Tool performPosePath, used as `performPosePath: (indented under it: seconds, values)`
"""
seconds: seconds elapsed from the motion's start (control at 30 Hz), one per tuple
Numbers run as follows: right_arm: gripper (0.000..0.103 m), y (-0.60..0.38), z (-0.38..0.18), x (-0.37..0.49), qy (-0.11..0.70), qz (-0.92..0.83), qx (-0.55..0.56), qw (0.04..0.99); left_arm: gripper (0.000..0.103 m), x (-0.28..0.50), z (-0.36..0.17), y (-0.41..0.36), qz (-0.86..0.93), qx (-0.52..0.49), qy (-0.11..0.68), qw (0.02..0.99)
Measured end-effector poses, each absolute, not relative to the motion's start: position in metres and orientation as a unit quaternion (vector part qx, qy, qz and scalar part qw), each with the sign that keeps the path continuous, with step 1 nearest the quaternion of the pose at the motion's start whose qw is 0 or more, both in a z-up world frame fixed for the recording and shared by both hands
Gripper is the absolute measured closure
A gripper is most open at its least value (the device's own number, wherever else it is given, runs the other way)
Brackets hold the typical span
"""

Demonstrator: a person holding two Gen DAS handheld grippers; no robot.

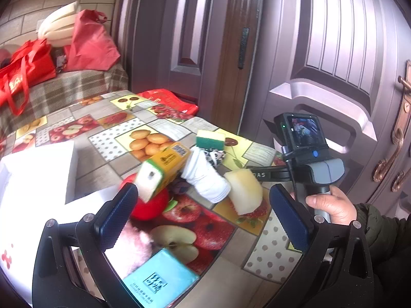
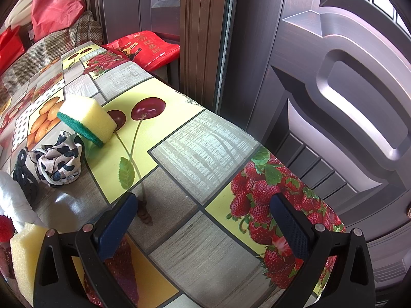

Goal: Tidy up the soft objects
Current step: 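Move the left tool toward the blue tissue pack on the table, then grasp the blue tissue pack with the left tool while the right tool grasps the pale yellow sponge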

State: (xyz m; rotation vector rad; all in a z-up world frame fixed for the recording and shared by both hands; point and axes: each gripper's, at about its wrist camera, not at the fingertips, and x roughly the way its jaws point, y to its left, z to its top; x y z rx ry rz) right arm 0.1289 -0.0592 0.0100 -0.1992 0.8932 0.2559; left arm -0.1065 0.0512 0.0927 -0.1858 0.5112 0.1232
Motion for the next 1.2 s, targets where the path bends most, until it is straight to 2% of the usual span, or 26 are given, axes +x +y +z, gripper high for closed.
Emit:
performPosePath:
  seconds: [0.2,0.33,0.53,0.7,0.83,0.9,0.93,1.07,1.2]
  values:
    - [0.0,-0.059,0.01,0.129,0.43,0.123,-0.096,0.889,0.0,-0.151,0.085,0.083,0.096,-0.131,0.237,0.958]
    - [0.0,-0.059,0.01,0.129,0.43,0.123,-0.096,0.889,0.0,-0.174,0.084,0.093,0.111,-0.116,0.238,0.958]
    - [0.0,-0.059,0.01,0.129,0.43,0.123,-0.096,0.889,0.0,-0.181,0.067,0.087,0.089,-0.073,0.292,0.949]
    - [0.0,-0.057,0.01,0.129,0.426,0.138,-0.093,0.889,0.001,-0.154,0.036,0.065,0.057,-0.044,0.366,0.928]
    - [0.0,-0.077,0.029,0.11,0.368,0.239,-0.032,0.898,0.01,-0.136,0.01,0.06,0.052,-0.036,0.413,0.908]
    - [0.0,-0.085,0.042,0.097,0.317,0.316,-0.013,0.894,0.012,-0.134,0.008,0.054,0.045,-0.025,0.416,0.908]
    - [0.0,-0.087,0.047,0.091,0.301,0.355,-0.008,0.885,0.016,-0.134,0.01,0.052,0.037,-0.028,0.414,0.909]
    - [0.0,-0.081,0.054,0.075,0.307,0.434,-0.025,0.847,0.019,-0.135,0.013,0.047,0.015,-0.039,0.408,0.912]
    - [0.0,-0.063,0.044,0.061,0.313,0.44,-0.086,0.837,0.019,-0.133,0.017,0.043,0.017,-0.035,0.412,0.911]
